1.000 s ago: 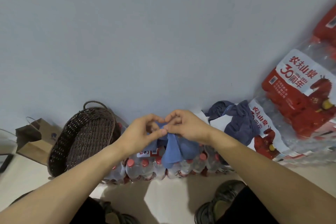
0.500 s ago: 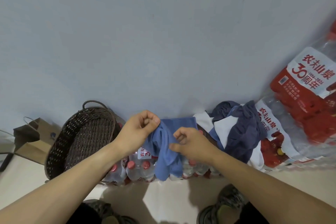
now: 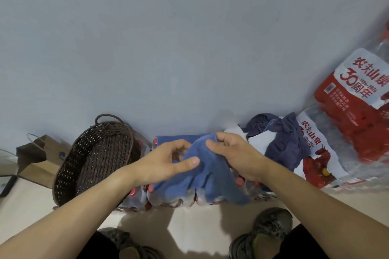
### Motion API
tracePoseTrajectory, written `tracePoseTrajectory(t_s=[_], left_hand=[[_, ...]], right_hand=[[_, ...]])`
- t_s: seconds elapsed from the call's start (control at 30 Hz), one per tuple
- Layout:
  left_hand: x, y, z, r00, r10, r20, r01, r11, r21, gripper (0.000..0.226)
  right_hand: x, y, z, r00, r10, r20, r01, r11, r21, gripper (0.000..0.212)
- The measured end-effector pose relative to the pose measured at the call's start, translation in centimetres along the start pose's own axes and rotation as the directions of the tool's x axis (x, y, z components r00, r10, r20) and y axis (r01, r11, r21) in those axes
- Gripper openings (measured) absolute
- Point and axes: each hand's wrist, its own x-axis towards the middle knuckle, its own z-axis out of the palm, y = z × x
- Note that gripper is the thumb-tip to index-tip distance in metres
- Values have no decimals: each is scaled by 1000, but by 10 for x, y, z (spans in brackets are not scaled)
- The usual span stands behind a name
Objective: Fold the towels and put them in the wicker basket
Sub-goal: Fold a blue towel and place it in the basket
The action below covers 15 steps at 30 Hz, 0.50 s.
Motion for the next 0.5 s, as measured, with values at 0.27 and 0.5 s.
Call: tracePoseTrajectory(t_s=[0.27,0.5], left_hand=[[1,5,10,997,-16,-78,13,999,-30,31],[1,15,2,955,-16,-297,-76,952,-296,32]], right_hand=[[-11,8,20,991,130,35,-129,991,-39,50],[-15,8,12,871,355,340,-201,889,-412,15]])
